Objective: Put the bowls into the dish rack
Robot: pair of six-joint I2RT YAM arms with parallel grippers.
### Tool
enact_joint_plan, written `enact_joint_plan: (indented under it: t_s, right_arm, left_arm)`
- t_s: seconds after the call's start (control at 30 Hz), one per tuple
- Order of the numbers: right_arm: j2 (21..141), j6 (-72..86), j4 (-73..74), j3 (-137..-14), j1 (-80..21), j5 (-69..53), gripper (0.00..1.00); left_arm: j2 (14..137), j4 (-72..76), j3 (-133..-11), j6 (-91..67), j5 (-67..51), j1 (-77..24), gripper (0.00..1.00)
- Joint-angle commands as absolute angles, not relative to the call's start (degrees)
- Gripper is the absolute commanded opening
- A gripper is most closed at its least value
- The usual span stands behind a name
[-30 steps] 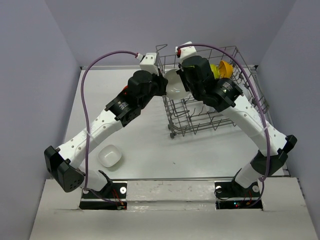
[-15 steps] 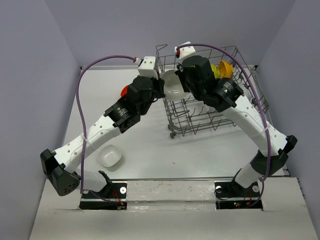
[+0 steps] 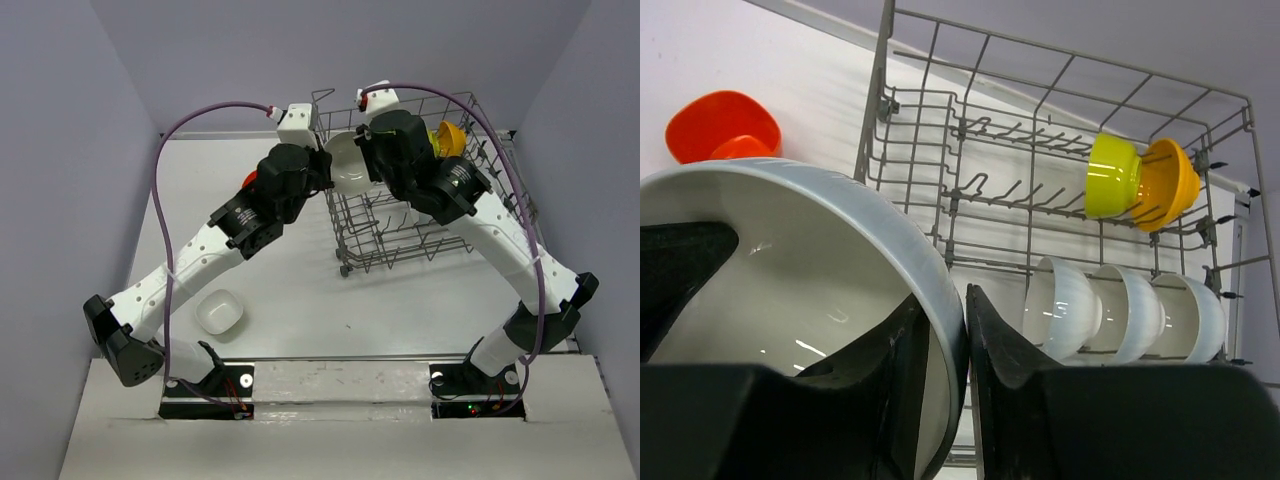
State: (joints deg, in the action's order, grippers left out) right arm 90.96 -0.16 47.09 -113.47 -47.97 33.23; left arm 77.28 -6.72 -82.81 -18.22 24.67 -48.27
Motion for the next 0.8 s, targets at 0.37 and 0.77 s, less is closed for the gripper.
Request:
enact_joint_plan:
  t_s: [0.37, 0.77]
  right_arm:
    - [89.56, 1.58, 46.67, -113.55, -47.99, 29.27, 0.28]
    - [88.59, 1.85, 46.85, -112.50, -47.99, 27.86, 0.31]
  left_arm:
    - [76.37, 0.62, -92.37, -22.50, 26.54, -48.52, 0.00]
    - [78.66, -1.65, -95.53, -22.85, 25.67, -48.52, 0.00]
